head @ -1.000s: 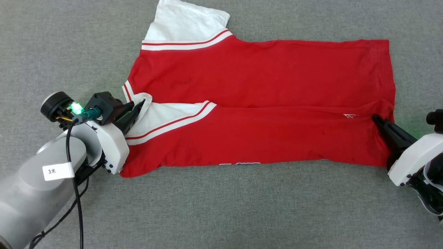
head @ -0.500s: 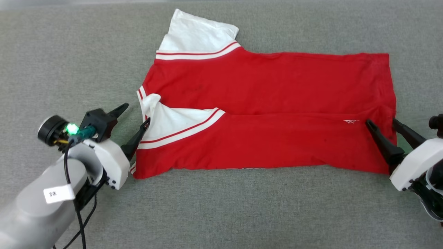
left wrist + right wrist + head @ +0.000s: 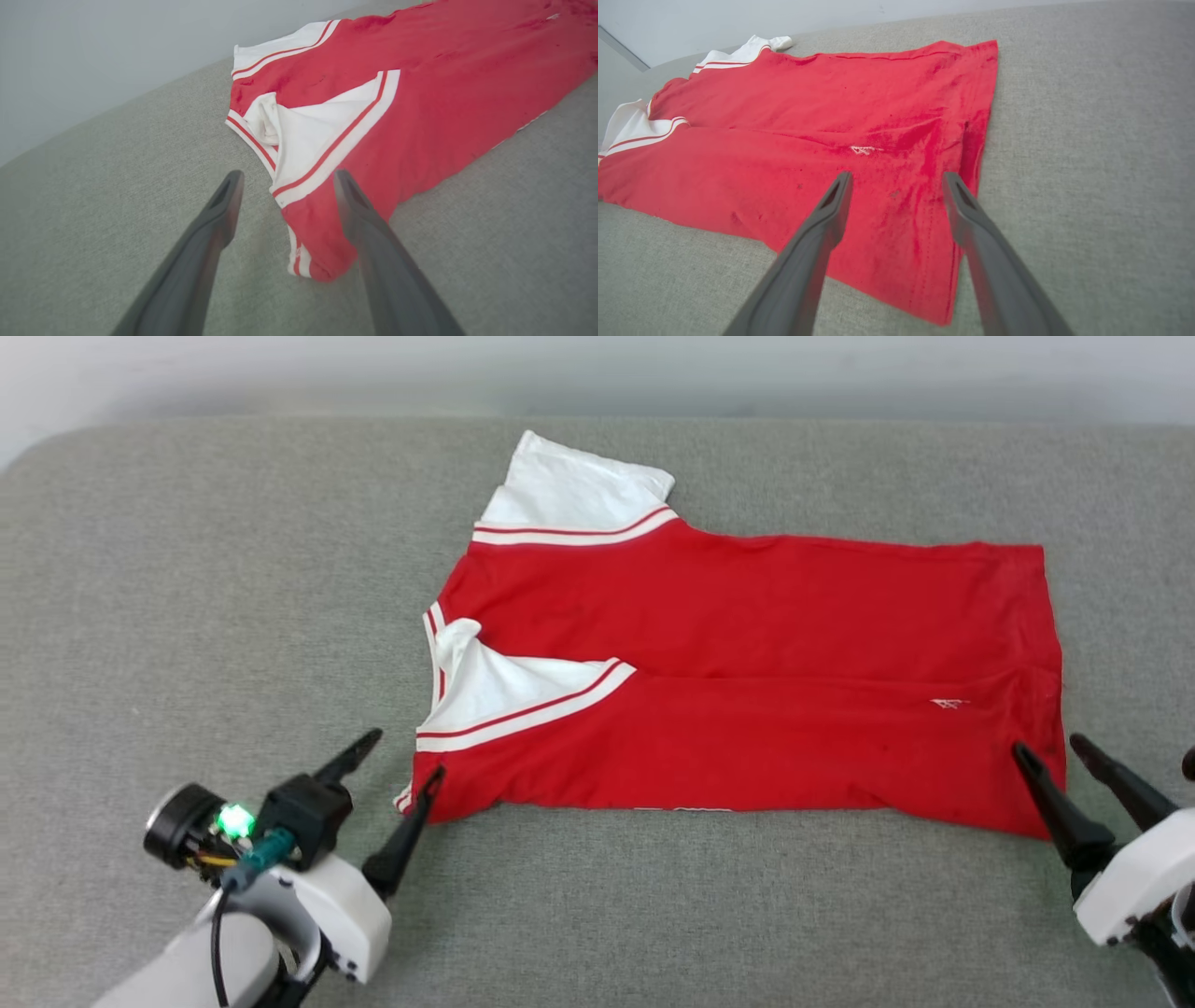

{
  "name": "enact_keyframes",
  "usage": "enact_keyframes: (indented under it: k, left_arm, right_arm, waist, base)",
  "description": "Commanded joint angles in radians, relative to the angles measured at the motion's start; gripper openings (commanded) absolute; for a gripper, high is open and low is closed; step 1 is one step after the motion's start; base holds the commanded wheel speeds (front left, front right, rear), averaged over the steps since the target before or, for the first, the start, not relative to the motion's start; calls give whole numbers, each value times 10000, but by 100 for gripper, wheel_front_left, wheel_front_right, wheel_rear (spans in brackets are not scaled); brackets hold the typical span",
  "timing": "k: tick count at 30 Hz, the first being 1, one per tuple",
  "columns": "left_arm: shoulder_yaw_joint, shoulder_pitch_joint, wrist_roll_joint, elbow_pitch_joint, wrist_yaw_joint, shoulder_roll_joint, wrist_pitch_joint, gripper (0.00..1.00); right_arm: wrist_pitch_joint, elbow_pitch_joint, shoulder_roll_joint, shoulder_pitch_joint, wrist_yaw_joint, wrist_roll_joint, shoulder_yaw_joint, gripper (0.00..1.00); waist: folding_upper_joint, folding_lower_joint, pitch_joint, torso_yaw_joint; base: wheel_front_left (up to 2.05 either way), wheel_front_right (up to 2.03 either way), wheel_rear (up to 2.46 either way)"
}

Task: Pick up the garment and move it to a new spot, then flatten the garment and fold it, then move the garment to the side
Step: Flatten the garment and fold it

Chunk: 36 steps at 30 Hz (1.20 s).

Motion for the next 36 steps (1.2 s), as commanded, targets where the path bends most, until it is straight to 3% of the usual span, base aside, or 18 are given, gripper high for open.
enact_keyframes:
  k: [1, 14, 26, 36]
  left_arm:
    - [72, 360, 118, -200, 147, -21, -20, 100]
    - [637, 1651, 283, -442, 406, -524, -20, 100]
    - [958, 2076, 284, -26, 306, -1115, -21, 100]
    - [1614, 873, -2096, 365, -565, -1382, 2641, 100]
  right_arm:
    - [31, -192, 132, 383, -9, -220, -215, 100]
    - [-404, -659, 953, 2020, -9, -1421, -1239, 100]
    - [-618, -790, 1691, 2870, -9, -2209, -1723, 100]
    - [19, -964, 1972, 3041, -9, -2520, -2252, 100]
  waist:
    - [0, 0, -255, 130]
    - [0, 0, -1212, 517]
    - [0, 0, -1768, 576]
    - [0, 0, -1618, 116]
  base:
    - [0, 0, 0]
    - [0, 0, 0]
    - [0, 0, 0]
    - [0, 0, 0]
